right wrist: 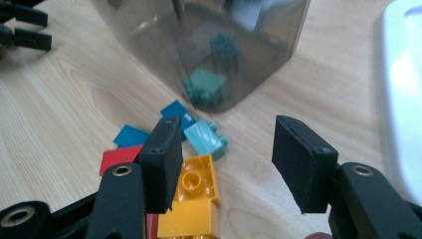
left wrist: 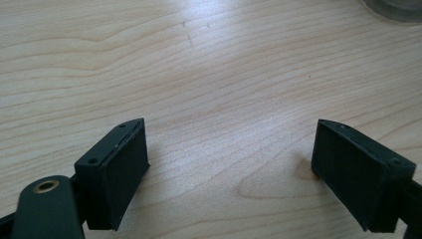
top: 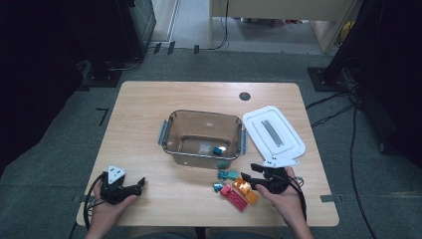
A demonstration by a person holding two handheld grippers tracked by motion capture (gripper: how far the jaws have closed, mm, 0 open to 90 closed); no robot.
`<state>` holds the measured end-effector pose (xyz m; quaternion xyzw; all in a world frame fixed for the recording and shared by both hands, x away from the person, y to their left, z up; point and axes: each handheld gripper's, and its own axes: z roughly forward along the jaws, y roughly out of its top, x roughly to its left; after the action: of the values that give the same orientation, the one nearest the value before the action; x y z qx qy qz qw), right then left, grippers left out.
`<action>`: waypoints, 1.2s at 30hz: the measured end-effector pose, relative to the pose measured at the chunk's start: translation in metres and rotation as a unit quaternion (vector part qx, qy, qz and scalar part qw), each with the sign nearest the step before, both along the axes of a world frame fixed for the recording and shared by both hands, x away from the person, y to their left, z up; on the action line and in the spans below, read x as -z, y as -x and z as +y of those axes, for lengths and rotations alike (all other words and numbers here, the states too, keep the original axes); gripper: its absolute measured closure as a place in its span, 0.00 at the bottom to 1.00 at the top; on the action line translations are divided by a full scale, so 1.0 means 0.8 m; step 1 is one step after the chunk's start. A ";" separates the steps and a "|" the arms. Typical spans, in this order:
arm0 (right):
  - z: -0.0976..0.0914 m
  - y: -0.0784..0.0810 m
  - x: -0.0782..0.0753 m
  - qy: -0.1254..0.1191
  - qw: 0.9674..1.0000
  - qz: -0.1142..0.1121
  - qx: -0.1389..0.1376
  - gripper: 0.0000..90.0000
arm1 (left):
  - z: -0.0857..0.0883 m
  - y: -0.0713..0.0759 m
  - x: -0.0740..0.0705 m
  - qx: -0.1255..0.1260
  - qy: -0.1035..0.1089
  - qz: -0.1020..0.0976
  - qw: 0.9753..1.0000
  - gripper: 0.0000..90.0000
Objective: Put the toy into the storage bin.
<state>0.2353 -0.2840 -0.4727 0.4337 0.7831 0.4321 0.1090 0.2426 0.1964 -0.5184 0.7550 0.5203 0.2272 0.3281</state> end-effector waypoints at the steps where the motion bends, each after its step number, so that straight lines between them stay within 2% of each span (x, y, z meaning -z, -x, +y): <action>1: 0.002 0.001 0.004 0.002 1.000 0.003 -0.001 0.51 | 0.000 0.000 0.000 0.000 0.000 0.000 1.000 0.16; 8: 0.016 0.009 0.024 0.029 0.999 0.015 -0.023 0.50 | 0.000 0.000 0.000 0.000 0.000 0.000 1.000 0.16; 14: 0.028 0.010 0.034 0.041 0.998 0.025 -0.038 0.51 | 0.000 0.000 0.000 0.000 0.000 0.000 1.000 0.16; 20: 0.035 0.011 0.039 0.070 0.997 0.023 -0.035 0.59 | 0.000 0.000 0.000 0.000 0.000 0.000 1.000 0.16; 26: 0.037 0.012 0.040 0.075 0.996 0.020 -0.039 0.66 | 0.000 0.000 0.000 0.000 0.000 0.000 1.000 0.16; 36: 0.035 0.011 0.038 0.073 0.997 0.015 -0.036 0.66 | 0.000 0.000 0.000 0.000 0.000 0.000 1.000 0.16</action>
<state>0.2262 -0.2558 -0.5029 0.4027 0.8293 0.3706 0.1127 0.2427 0.1963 -0.5184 0.7553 0.5199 0.2271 0.3282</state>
